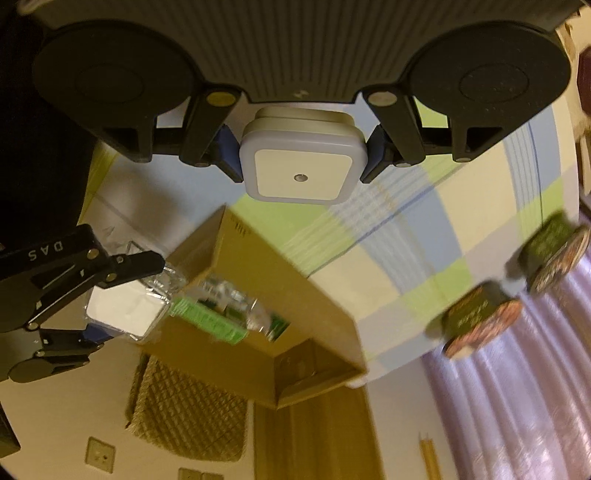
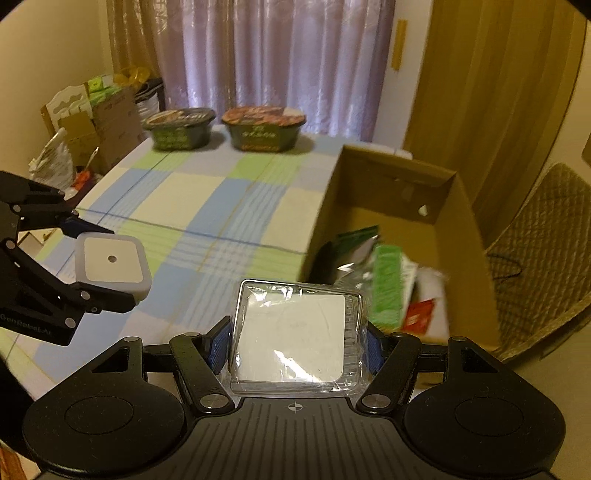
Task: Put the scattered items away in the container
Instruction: 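Lift the night light and wrapped square and carry both over the cardboard box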
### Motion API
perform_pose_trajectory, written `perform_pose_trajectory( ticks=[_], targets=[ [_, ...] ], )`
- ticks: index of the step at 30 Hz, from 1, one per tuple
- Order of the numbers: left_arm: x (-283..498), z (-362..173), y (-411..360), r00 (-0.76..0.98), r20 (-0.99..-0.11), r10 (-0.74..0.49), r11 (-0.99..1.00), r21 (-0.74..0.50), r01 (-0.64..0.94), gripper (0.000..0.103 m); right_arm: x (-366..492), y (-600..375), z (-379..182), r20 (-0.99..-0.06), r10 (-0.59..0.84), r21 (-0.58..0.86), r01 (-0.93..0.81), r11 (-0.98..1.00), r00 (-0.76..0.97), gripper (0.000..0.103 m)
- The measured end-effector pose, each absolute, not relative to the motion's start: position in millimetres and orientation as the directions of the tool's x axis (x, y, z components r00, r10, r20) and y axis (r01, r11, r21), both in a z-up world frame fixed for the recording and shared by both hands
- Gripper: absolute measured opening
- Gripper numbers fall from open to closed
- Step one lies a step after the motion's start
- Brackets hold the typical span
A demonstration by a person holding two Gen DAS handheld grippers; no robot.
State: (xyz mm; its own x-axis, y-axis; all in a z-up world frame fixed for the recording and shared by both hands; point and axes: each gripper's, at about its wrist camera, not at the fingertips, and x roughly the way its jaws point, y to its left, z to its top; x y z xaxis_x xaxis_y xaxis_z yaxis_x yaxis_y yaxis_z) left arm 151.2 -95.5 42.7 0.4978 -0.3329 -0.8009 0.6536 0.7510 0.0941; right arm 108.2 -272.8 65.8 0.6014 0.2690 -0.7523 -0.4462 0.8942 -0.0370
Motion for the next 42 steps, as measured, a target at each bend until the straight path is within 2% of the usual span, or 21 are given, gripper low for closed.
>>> perform_pose_trajectory(
  ticks=[11, 21, 42],
  targets=[
    [187, 73, -161, 0.504, -0.753, -0.423, 0.711, 0.069, 0.7, 0.062, 147, -321, 90, -0.732, 0.239, -0.102, -0.45, 0.887, 0.638, 0.071],
    [217, 77, -206, 0.481, -0.741, -0.469, 0.694, 0.028, 0.72, 0.062, 182, -348, 86, -0.751, 0.212, -0.125, -0.45, 0.884, 0.626, 0.071],
    [247, 67, -227, 0.461, -0.752, -0.471, 0.705, -0.007, 0.71, 0.062, 208, -357, 80, -0.76, 0.215, -0.131, -0.468, 0.874, 0.614, 0.071]
  ],
)
